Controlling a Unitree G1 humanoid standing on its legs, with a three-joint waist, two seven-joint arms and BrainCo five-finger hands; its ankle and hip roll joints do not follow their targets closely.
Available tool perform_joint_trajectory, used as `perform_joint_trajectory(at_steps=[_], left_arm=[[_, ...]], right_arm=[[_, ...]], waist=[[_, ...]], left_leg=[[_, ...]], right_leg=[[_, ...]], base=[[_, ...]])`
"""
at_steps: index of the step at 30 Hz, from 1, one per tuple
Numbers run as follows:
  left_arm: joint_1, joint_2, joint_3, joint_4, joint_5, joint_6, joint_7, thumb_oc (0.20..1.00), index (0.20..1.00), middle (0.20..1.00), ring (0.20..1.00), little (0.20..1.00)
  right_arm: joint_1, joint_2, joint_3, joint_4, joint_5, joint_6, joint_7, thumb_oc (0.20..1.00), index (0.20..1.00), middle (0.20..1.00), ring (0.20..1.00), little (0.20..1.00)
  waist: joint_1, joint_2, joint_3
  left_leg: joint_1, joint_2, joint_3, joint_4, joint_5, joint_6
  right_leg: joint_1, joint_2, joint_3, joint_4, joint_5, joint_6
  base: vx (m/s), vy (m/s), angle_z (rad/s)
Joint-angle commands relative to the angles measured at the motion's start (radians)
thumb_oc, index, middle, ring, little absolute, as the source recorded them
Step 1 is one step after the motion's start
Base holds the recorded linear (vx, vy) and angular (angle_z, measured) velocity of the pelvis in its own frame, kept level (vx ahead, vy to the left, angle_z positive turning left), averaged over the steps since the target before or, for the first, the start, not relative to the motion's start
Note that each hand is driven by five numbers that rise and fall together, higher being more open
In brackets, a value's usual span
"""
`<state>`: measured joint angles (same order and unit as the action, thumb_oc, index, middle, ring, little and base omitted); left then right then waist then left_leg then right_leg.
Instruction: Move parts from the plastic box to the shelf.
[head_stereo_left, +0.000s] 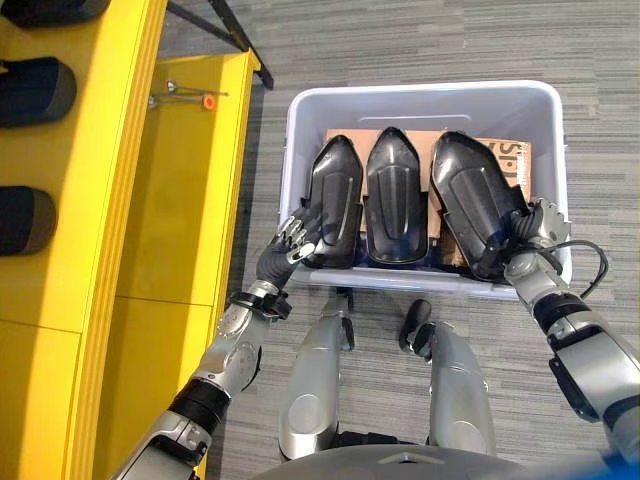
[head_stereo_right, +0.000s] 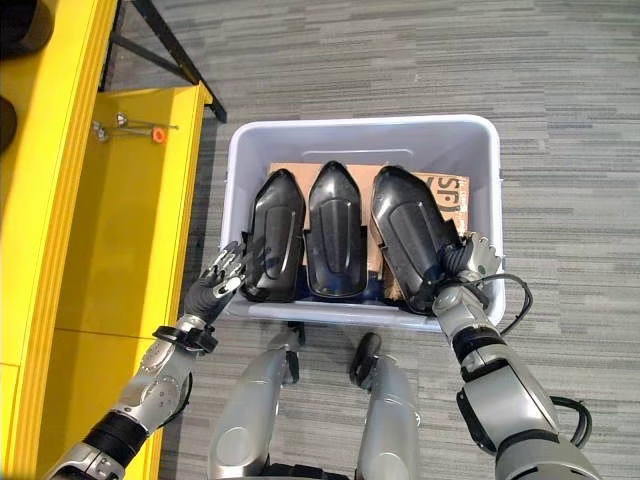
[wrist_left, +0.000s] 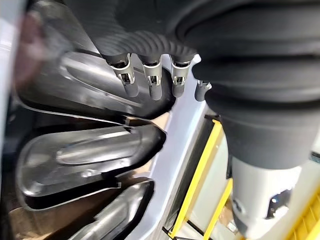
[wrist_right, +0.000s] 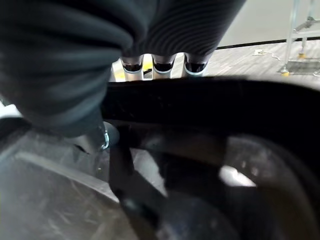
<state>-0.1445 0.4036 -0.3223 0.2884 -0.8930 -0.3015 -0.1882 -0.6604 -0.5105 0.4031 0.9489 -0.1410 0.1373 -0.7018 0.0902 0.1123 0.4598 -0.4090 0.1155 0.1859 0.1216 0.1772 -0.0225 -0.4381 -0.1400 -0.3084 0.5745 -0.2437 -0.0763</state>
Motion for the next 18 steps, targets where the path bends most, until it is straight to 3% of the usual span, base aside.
perform_joint_trajectory(at_steps=[1,4,8,13,18], left_arm=[[0.000,-0.012,0.023,-0.055,0.000,-0.049,-0.001,1.000,1.000,1.000,1.000,1.000],[0.032,-0.009,0.050,-0.070,0.006,-0.031,-0.008,1.000,1.000,1.000,1.000,1.000],[0.089,-0.020,0.071,-0.093,0.030,-0.008,-0.005,1.000,1.000,1.000,1.000,1.000],[0.135,-0.036,0.084,-0.097,0.078,-0.002,0.000,1.000,1.000,1.000,1.000,1.000],[0.189,-0.061,0.119,-0.081,0.095,-0.006,0.028,1.000,1.000,1.000,1.000,1.000]], right_arm=[[-0.048,-0.049,-0.059,-0.019,-0.017,-0.051,-0.080,0.200,0.200,0.200,0.200,0.200],[-0.049,-0.082,-0.109,-0.086,-0.052,-0.075,-0.056,0.200,0.200,0.200,0.200,0.200],[-0.036,-0.117,-0.157,-0.209,-0.040,-0.097,-0.010,0.200,0.200,0.200,0.200,0.200],[0.027,-0.098,-0.204,-0.374,-0.018,-0.119,0.034,0.200,0.200,0.200,0.200,0.200],[0.118,-0.033,-0.210,-0.529,0.051,-0.134,0.140,0.200,0.200,0.200,0.200,0.200]], waist=[[0.002,-0.006,0.060],[0.000,-0.014,0.054],[0.002,-0.032,-0.003],[-0.007,-0.046,-0.053],[-0.015,-0.064,-0.115]], left_leg=[[0.091,0.041,-0.021,0.061,-0.085,-0.044],[0.173,0.045,-0.020,0.046,-0.092,-0.050],[0.241,0.049,-0.017,0.026,-0.099,-0.054],[0.291,0.051,-0.011,-0.001,-0.097,-0.058],[0.341,0.050,-0.004,-0.019,-0.100,-0.061]], right_leg=[[0.058,0.017,0.023,-0.092,0.117,0.078],[0.147,0.018,0.020,-0.125,0.111,0.073],[0.233,0.018,0.014,-0.174,0.110,0.067],[0.305,0.027,0.012,-0.235,0.121,0.066],[0.393,0.032,0.008,-0.305,0.127,0.064]], base=[[0.03,0.010,-0.06],[0.10,0.003,-0.04],[0.13,0.009,-0.06],[0.09,0.002,-0.03],[0.10,-0.023,-0.02]])
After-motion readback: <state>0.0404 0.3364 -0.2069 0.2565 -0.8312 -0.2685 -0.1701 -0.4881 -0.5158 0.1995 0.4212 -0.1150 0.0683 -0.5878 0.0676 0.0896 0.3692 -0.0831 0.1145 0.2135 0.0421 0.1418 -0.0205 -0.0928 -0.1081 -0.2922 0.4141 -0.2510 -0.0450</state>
